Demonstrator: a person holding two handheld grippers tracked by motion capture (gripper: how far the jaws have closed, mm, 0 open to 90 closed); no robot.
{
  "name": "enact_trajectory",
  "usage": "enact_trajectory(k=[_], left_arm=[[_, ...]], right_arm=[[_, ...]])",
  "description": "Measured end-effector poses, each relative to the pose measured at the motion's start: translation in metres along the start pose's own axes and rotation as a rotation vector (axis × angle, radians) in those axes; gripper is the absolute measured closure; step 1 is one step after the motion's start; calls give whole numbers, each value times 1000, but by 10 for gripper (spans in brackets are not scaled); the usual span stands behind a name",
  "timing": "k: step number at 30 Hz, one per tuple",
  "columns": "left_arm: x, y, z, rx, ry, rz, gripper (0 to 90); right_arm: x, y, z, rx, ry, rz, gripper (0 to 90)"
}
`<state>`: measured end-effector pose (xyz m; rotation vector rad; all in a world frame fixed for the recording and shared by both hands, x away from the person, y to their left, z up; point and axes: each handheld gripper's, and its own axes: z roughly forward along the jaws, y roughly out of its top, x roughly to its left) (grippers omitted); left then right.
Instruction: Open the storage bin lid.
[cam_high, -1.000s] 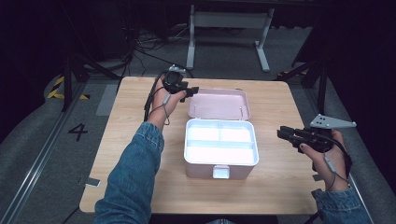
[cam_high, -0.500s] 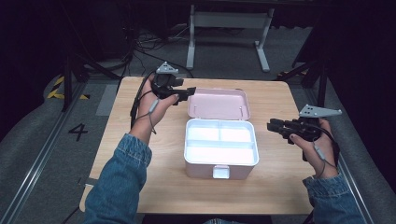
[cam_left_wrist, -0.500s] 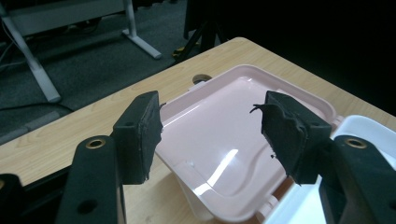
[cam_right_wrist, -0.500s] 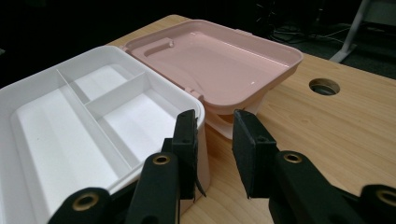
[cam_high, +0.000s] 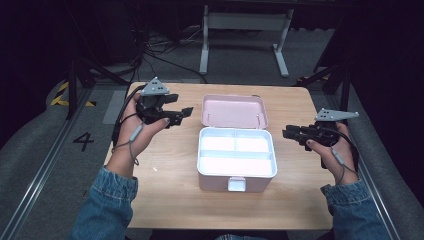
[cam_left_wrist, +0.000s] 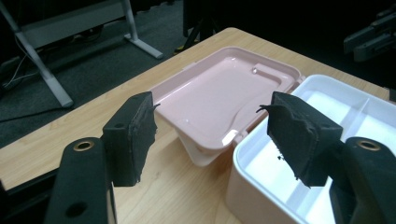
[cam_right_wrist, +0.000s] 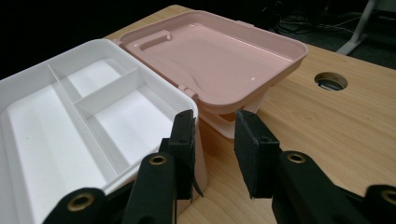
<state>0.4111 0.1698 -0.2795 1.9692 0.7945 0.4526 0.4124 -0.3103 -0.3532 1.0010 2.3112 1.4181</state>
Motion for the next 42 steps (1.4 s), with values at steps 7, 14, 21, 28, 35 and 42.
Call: enact_trajectory(k=[7,14,21,28,35,42], left_arm=[[1,-28,-12,38,63,5,317],[0,-56,-20,41,59,-29,308],[4,-78,-25,58,61,-64,305],[11,-96,-16,159,141,-43,301],[13,-110,-2,243,154,-66,284],[25,-130,14,311,175,-188,268]], right_arm=[[-5,-6,-6,20,-18,23,671],[-8,-12,-12,33,-32,42,662],[-12,-20,-15,53,-43,58,659],[-16,-27,-15,73,-53,73,654],[-22,-34,-7,111,-61,87,648],[-25,-39,-1,122,-76,92,623]])
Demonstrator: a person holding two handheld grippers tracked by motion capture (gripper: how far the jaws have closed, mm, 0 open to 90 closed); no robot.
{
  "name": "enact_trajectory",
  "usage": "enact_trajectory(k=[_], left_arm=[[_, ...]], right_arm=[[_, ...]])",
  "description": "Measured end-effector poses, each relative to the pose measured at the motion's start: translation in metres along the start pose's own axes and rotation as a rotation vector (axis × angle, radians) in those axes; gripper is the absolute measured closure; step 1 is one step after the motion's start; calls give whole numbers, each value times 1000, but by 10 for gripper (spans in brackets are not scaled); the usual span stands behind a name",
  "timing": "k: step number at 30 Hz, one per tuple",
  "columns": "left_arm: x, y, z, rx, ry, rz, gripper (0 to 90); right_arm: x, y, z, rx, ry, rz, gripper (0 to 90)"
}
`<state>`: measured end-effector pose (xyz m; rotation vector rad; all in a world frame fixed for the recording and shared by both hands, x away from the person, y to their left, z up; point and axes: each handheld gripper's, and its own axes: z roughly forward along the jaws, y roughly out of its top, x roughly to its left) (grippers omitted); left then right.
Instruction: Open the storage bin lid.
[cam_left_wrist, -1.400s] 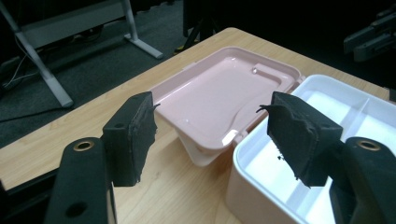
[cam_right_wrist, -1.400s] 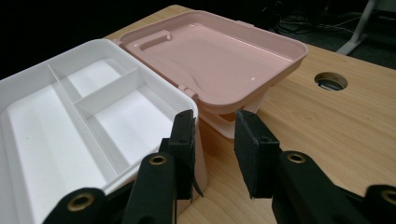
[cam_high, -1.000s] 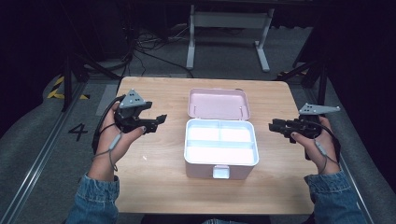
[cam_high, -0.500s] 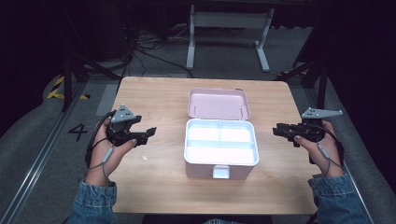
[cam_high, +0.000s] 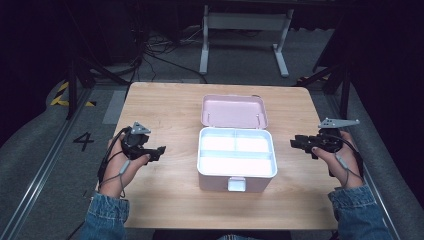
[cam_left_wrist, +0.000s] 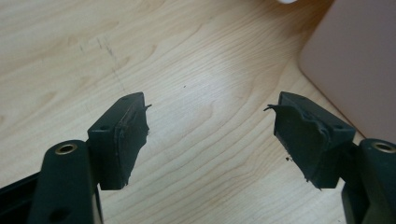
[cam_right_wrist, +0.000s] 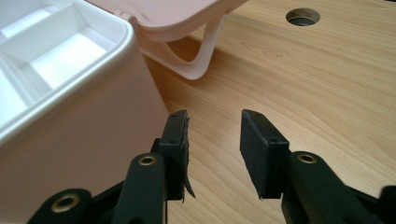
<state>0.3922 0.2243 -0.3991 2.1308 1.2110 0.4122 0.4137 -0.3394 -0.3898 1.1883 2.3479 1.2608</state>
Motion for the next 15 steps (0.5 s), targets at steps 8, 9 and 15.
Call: enact_trajectory(k=[8,9,15], left_arm=[[5,-3,8,18,4,-9,268],[5,-2,8,15,-5,-4,267],[3,-1,7,11,-91,34,168]], right_arm=[[-7,-7,7,17,-37,11,590],[-8,-8,8,17,-36,12,584],[-8,-8,9,-3,-31,30,553]])
